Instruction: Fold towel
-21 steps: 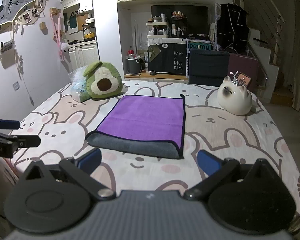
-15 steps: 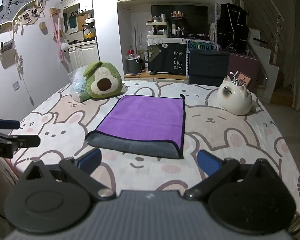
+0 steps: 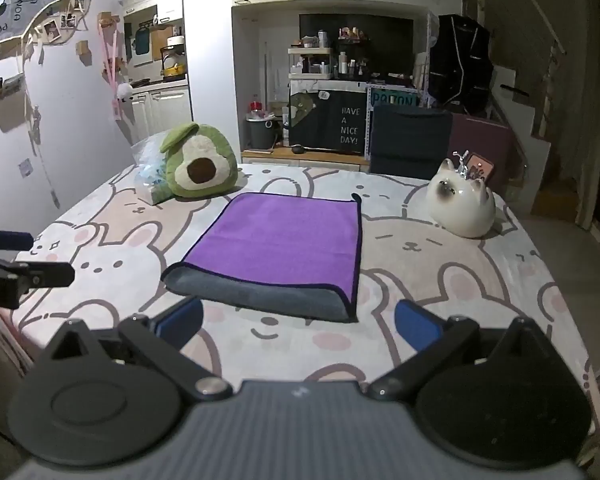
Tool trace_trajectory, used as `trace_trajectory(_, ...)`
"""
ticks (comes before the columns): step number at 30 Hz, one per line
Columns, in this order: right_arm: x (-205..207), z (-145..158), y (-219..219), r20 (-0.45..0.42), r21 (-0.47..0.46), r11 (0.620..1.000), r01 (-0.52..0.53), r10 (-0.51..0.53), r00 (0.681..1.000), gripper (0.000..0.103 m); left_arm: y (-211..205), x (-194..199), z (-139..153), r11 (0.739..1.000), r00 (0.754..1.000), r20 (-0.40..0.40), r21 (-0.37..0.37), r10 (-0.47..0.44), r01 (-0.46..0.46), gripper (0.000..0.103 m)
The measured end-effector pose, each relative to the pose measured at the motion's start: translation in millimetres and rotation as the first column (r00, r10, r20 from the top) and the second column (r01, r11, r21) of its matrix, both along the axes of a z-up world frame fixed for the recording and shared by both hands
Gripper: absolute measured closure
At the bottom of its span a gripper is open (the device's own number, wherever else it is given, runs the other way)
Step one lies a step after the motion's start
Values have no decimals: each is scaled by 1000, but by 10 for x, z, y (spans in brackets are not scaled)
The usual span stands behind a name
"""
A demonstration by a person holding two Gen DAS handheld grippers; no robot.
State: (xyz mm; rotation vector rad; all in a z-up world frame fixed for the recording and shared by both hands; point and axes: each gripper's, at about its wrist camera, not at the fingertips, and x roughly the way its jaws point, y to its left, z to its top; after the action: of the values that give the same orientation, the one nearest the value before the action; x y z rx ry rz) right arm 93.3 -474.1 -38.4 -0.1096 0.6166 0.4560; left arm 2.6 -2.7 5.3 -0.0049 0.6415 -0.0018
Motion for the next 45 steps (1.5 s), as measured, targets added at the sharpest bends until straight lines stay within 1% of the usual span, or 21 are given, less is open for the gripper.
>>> trace_trajectory(3,6,0,18,-3,-16,1000,16,-16,1000,0,9,26,12,1000,1000,5,2,9,-9,0)
trace_trajectory(8,27,9,38,8,-25,1000,4,-4,1000,0,11,83,52,1000,1000,19,6,19,-19,0)
trace_trajectory(13,67,22,56,31,-42,999,6,-5,1000,0,-36,162,91,999,1000,22,37,-3,2,0)
trace_trajectory(16,97,17,55,31,-45,999,4,-3,1000,0,-49,219,93,999,1000,22,37,-11,10,0)
trace_trajectory(18,109,19,62,37,-49,999,9,-7,999,0,-50,251,91,999,1000,22,37,-6,5,0)
trace_trajectory(23,192,23,54,41,-56,998,12,-10,999,0,-74,344,76,998,1000,31,64,1,-3,0)
trace_trajectory(27,283,37,78,51,-73,997,11,-7,999,0,-45,436,69,998,999,34,59,11,-13,0)
trace_trajectory(32,387,26,100,63,-97,995,8,-2,998,0,3,565,50,997,998,49,73,26,-30,0)
trace_trajectory(36,485,0,129,58,-106,994,6,1,998,0,50,689,38,997,998,54,73,30,-34,0)
trace_trajectory(39,555,-26,162,53,-109,994,8,-2,999,0,92,795,13,997,998,57,57,40,-43,0)
trace_trajectory(41,615,-46,171,53,-109,994,6,-1,999,0,130,878,-20,998,998,51,42,48,-50,0)
trace_trajectory(45,751,-92,185,47,-101,995,1,3,999,0,205,1032,-87,998,998,41,39,55,-56,0)
